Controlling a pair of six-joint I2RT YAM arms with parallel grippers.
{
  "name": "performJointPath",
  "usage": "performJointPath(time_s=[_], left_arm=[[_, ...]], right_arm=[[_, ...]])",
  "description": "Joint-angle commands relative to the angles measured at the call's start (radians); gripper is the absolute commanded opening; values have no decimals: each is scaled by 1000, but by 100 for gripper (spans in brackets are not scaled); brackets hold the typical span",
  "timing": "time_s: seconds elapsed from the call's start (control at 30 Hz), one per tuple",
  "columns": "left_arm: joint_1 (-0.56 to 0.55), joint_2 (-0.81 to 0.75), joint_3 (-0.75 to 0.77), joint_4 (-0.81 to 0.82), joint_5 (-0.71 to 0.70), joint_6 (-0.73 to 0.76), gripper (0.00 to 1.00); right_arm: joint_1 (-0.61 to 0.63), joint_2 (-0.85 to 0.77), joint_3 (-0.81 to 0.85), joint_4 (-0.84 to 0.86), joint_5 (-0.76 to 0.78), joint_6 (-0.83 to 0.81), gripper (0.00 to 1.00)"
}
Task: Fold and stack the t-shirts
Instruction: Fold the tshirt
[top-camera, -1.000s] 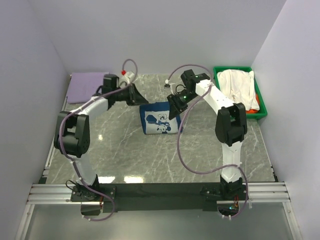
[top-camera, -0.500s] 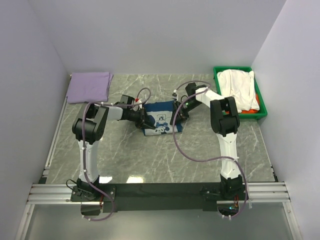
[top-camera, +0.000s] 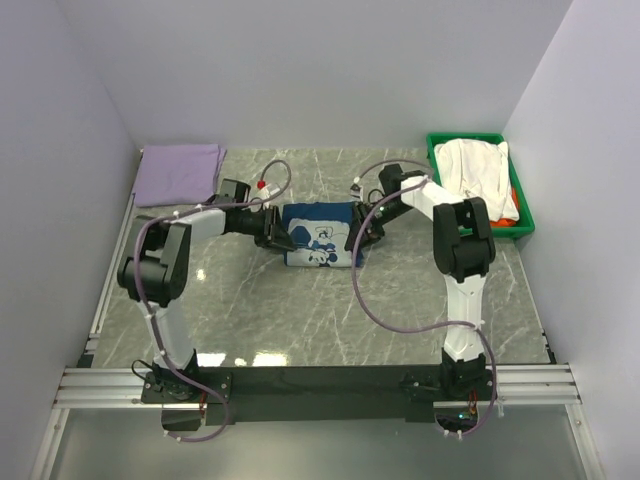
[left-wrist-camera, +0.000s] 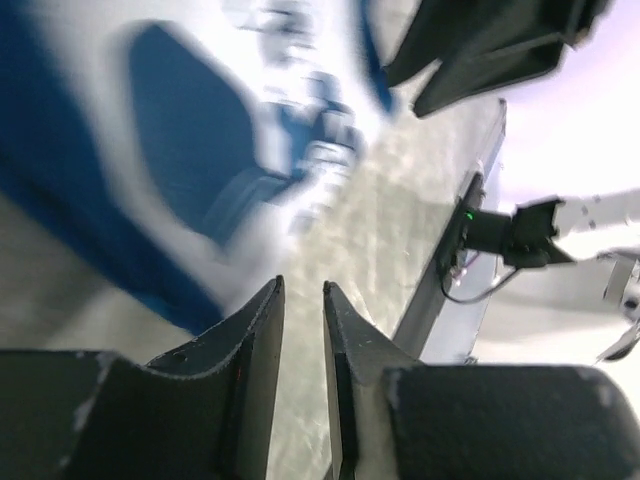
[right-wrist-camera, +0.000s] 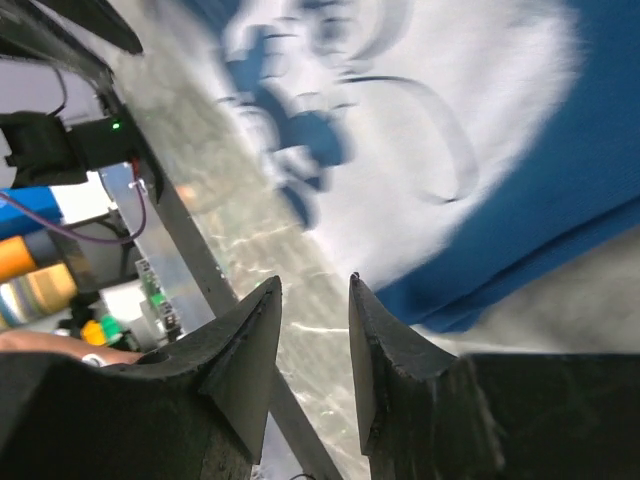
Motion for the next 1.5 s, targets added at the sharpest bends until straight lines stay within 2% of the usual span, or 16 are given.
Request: performJointPath(time_s=[0.0,0.17,0.3,0.47,0.53,0.67,0.77,0.8,0.83,0.93,0.97,1.07,1.2,1.27,1.33,1.47], left_arm=[[-34,-97,-36,-8,64,39,28],[-60,-10,-55,81,29,-65,27],[-45,93,-36,109,-37,-117,27],[3,138,-64,66,-114,-90,23],[3,112,-102,28,-98,-55,22],[3,-32,-138,-24,64,65,24],[3,-94,-64,-50,124,87,26],[3,-91,12,-55,142,80,27],[3,-70,51,-25,141,62,27],[4,5,190,75,94,-62,28],[4,33,223,144,83,-109,29],[12,162,387,204,-1,-186,32],[32,302,479,296,-90,-283,33],[27,365,545,261,-127,-222,33],[36,429,573,223,-162,-229,33],[67,472,550,183,-213,-223,34]], right_arm=[[33,-129,-24,13,-52,-42,41],[53,-45,-47,39,-27,-12,41],[41,58,-38,90,58,50,40],[15,113,-24,75,126,91,40],[13,92,-44,48,150,62,40],[13,11,8,-124,164,-126,40],[7,-14,162,-229,111,-235,39],[-4,-11,212,-243,88,-240,39],[-7,-3,306,-246,59,-225,40],[-13,26,408,-130,17,-97,42],[-13,41,413,-20,20,-49,43],[-13,115,444,123,28,85,45],[-15,238,552,185,57,172,45],[-16,286,553,249,126,227,45],[-18,327,572,271,220,293,45],[-18,344,571,303,385,402,45]])
